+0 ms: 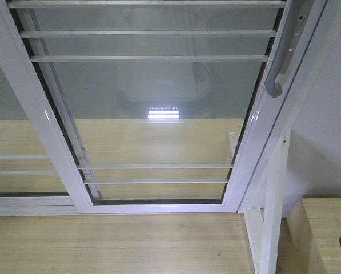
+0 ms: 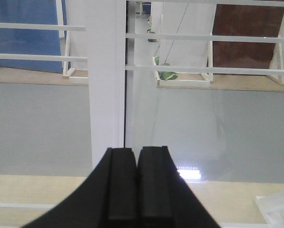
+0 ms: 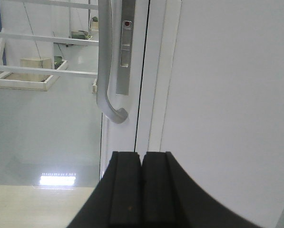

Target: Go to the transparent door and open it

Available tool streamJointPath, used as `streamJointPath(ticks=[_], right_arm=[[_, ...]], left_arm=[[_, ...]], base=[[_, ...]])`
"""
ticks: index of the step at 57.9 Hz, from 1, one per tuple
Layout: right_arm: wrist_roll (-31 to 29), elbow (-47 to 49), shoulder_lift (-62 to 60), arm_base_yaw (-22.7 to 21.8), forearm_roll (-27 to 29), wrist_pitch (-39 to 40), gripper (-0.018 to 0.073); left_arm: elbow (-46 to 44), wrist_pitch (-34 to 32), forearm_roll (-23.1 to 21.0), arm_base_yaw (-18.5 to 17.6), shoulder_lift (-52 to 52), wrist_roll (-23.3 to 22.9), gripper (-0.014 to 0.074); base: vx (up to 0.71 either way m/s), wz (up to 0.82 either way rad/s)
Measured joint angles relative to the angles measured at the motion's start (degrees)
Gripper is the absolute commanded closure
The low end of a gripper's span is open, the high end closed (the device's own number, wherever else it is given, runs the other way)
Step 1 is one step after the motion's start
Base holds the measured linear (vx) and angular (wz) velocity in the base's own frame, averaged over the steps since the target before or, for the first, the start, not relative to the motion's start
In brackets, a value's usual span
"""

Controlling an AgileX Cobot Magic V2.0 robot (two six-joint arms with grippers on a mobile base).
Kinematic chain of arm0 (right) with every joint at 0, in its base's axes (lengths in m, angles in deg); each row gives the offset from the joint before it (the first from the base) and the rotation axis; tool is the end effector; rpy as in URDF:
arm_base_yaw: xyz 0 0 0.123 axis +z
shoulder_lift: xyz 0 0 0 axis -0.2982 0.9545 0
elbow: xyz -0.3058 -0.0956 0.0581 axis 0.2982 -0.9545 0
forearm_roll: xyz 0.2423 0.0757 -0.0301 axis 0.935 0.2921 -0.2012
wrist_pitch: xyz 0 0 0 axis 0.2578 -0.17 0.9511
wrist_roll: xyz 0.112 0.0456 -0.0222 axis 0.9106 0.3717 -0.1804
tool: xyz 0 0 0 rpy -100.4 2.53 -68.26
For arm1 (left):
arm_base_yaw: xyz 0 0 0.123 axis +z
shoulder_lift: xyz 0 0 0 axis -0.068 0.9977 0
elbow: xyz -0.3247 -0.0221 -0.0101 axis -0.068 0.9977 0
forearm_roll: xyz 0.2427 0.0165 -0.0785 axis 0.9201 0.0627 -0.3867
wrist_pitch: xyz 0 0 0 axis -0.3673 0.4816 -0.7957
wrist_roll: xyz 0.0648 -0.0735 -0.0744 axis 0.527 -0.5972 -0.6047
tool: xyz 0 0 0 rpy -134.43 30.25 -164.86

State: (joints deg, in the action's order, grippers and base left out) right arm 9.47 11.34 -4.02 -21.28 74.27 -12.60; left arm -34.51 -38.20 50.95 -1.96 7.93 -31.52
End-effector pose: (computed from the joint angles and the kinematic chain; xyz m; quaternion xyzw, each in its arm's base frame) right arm 0.0516 -0.0042 0.1882 -0.0027 0.7309 -0.0524 0.6805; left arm 0.0515 -0.0011 0.1859 -0.0261 0.7364 -0.0169 0.6758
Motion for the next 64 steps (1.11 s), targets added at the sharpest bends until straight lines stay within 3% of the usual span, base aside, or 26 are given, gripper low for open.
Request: streamJointPath(ticks=[25, 44, 52, 64], right_arm=[[-0.94, 0.0, 0.0, 0.0, -0.98, 1.87, 0.0568], [0.15, 0.22, 0.0, 0.0, 1.38, 9.07, 0.0568], [0.36, 5.11, 0.0, 0.0, 1.9, 7.68, 0.0568], [-0.67, 18.01, 5.74, 0.0, 1.9, 1.7, 0.0566]], left_arm=[[0.0, -0.74, -1.13, 0.0, 0.0, 0.0, 0.0603], [0.0, -9.57, -1.48, 0.0, 0.0, 0.0, 0.0603], [-2.25, -10.6, -1.56, 0.0, 0.0, 0.0, 0.0603], [-13.42, -8.86, -0.27, 0.0, 1.9, 1.69, 0.0603]], base=[[0.0, 0.0], [0.0, 0.0], [0.0, 0.0], [0.0, 0.0]])
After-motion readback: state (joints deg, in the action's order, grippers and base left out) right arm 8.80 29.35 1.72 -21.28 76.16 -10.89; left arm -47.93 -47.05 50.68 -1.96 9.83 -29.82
